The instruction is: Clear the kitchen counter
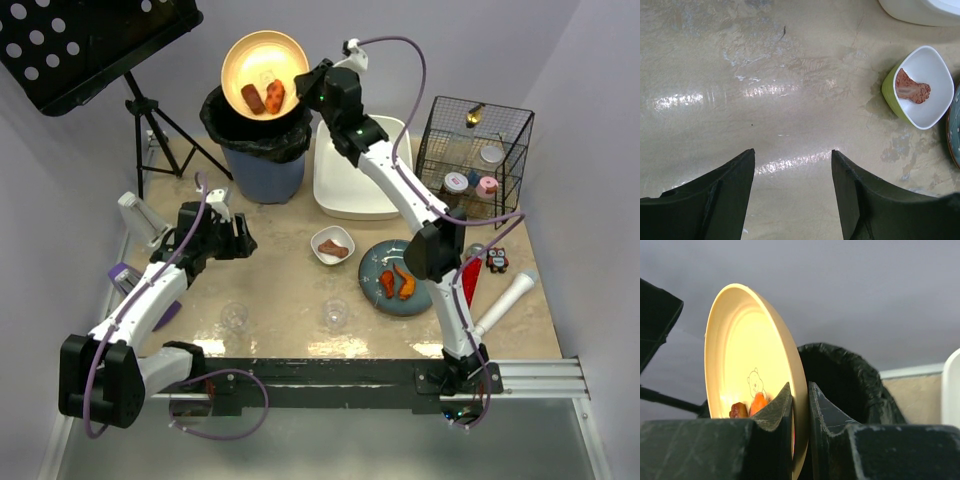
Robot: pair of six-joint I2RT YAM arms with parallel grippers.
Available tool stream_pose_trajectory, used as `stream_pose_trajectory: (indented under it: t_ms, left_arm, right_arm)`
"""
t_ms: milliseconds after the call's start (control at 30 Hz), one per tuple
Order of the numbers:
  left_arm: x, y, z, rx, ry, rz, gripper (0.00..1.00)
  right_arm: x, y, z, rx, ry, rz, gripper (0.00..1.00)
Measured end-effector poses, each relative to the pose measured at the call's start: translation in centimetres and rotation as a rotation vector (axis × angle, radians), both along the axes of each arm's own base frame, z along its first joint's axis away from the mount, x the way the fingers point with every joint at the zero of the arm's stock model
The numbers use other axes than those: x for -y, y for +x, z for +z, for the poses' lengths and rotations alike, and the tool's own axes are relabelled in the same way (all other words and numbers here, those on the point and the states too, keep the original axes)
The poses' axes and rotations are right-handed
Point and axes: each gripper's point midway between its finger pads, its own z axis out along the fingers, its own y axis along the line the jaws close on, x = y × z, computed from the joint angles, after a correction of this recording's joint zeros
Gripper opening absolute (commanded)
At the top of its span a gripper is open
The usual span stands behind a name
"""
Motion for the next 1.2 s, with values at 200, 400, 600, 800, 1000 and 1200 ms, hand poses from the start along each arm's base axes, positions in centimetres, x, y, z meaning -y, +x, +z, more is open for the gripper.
stream_pose_trajectory:
  t_ms: [200, 400, 600, 800, 1000, 1200]
  left_arm:
    - [0.0, 0.0, 0.0, -0.001, 0.000, 0.000, 0.67]
    - [0.0, 0.0, -0.1, -0.002, 0.000, -0.001, 0.67]
    - [0.0, 0.0, -0.1, -0.002, 0.001, -0.002, 0.67]
    - [0.1, 0.0, -0.3, -0.010, 0.003, -0.009, 0.67]
    - [0.1, 0.0, -0.3, -0.010, 0.002, -0.010, 0.67]
    - [0.1, 0.0, -0.3, -0.010, 0.003, -0.010, 0.67]
  right_arm:
    - [0.4, 0.3, 1.4, 0.145, -0.131, -0.102, 0.00]
    - [0.1, 0.2, 1.4, 0.251, -0.285, -0.145, 0.00]
    - [-0.5, -0.4, 1.4, 0.384, -0.445, -0.166, 0.00]
    - [-2.1, -2.4, 1.3, 0.534, -0.633, -0.192, 0.00]
    - [-3.5, -4.6, 0.8, 0.668, -0.767, -0.212, 0.00]
    - [-3.7, -5.8, 2.5, 0.780, -0.801, -0.259, 0.00]
